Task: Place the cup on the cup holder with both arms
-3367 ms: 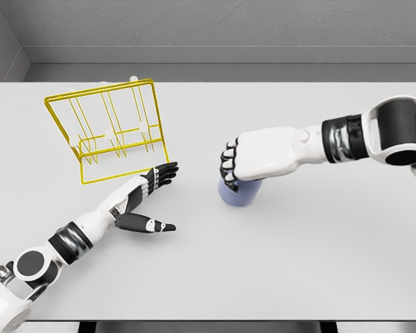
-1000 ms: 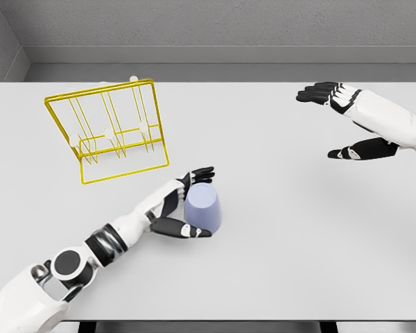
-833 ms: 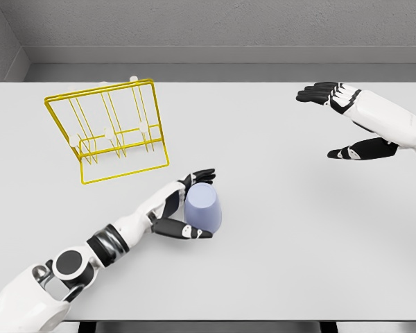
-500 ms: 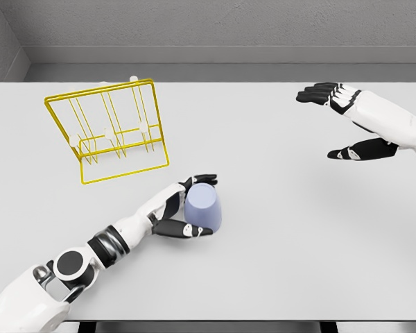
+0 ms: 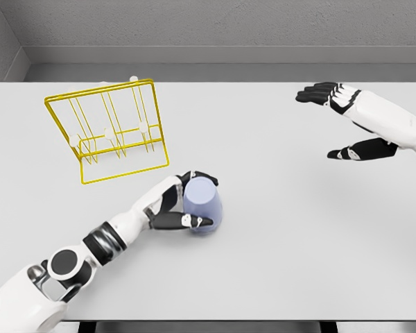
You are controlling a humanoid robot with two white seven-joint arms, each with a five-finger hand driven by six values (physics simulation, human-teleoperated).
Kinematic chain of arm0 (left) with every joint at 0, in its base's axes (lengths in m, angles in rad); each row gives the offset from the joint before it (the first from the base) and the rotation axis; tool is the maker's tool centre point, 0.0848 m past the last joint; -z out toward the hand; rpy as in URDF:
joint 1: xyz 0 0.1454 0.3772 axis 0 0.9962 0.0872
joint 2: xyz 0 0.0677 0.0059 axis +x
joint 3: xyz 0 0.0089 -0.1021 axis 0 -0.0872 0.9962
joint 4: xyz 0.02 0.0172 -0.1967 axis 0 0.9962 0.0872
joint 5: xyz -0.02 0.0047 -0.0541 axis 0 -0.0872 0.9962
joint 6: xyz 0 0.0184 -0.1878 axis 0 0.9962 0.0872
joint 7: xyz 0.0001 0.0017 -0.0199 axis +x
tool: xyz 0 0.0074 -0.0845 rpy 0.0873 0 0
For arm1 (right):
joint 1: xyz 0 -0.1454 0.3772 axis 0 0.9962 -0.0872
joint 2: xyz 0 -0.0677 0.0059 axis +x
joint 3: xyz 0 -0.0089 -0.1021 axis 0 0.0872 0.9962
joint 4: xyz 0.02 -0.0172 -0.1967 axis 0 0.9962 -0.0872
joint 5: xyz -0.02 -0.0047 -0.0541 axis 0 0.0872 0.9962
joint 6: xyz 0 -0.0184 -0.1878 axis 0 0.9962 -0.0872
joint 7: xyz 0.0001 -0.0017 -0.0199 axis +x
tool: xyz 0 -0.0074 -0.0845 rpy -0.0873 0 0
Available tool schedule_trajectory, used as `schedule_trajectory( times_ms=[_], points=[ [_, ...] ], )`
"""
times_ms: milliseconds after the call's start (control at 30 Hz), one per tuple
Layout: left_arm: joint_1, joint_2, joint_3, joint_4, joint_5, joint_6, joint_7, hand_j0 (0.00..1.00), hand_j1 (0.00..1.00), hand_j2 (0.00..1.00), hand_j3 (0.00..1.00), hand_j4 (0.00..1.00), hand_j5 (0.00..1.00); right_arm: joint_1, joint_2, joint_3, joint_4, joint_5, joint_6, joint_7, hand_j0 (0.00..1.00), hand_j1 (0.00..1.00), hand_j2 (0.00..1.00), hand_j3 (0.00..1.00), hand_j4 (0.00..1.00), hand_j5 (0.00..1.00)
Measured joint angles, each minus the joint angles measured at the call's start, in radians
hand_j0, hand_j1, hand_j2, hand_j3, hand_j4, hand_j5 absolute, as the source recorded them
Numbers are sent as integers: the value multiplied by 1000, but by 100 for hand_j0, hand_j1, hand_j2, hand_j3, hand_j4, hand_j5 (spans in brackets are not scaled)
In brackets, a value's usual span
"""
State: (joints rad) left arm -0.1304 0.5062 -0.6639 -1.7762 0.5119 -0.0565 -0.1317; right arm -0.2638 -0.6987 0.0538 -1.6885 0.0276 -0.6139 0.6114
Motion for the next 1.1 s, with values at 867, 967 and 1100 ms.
schedule_trajectory(
  times_ms=[867,967,1100],
  points=[
    [-18,111,149,-24,85,-203,0,59,59,59,59,59,59,6,-1,-1,3,1,0,0,100,100,100,100,100,100],
    [-20,131,150,-24,86,-240,0,59,59,59,59,59,59,8,-1,-1,2,0,0,0,100,100,100,100,100,100],
    [-34,157,151,-24,96,-260,2,59,59,59,59,59,59,6,0,0,1,0,0,0,100,100,100,100,100,100]
  ],
)
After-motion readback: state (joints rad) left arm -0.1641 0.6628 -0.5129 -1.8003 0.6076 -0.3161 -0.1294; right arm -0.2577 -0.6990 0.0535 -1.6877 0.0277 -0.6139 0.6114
